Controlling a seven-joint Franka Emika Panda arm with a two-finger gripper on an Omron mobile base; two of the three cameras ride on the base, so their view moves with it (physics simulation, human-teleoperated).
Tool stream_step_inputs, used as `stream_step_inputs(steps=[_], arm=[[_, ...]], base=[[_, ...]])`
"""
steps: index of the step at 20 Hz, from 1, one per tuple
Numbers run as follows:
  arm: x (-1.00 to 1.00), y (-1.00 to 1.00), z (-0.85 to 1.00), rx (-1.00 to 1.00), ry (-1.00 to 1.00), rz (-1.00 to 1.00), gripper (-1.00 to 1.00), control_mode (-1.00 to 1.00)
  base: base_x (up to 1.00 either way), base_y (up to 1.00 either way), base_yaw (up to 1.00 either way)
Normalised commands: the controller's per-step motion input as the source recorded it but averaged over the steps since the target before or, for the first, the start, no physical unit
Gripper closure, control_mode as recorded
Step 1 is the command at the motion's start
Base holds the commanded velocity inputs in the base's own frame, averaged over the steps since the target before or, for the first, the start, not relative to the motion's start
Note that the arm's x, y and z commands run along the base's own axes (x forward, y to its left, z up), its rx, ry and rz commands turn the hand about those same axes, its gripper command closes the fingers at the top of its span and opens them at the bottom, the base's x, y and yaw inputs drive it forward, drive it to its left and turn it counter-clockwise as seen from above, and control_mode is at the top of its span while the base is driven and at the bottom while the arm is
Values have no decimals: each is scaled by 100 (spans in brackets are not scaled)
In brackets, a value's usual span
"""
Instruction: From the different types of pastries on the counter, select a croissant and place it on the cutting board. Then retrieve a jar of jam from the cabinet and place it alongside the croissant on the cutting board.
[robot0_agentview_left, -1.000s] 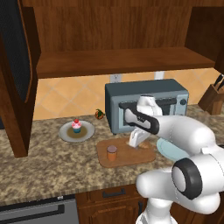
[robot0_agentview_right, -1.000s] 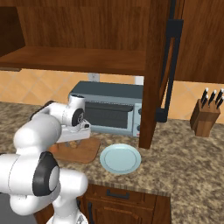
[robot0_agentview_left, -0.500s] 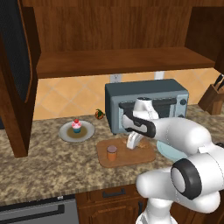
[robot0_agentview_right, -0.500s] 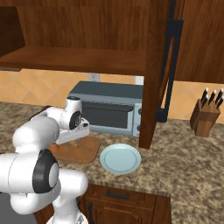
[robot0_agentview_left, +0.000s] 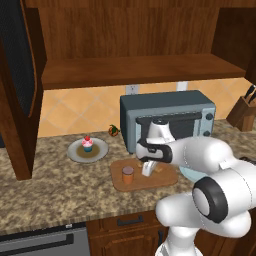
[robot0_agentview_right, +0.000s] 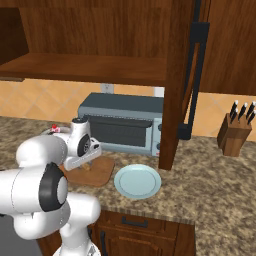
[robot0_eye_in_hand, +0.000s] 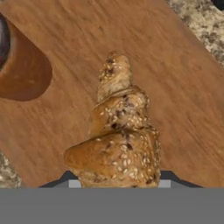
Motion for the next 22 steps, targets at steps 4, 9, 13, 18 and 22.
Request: stream_step_inputs(steps=[4,9,13,18,22], arm=[[11,4,-28,-3,-12,4,100,-100],[6,3,-20,0,-14,4,100,-100],[7,6,-21,0,-13,3,-100,-100],[1,2,5,0,-4,0,-100,-100],[5,8,56,-5,0,0,-100,-100]], base=[[0,0,0],[0,0,0],[0,0,0],[0,0,0],[0,0,0]])
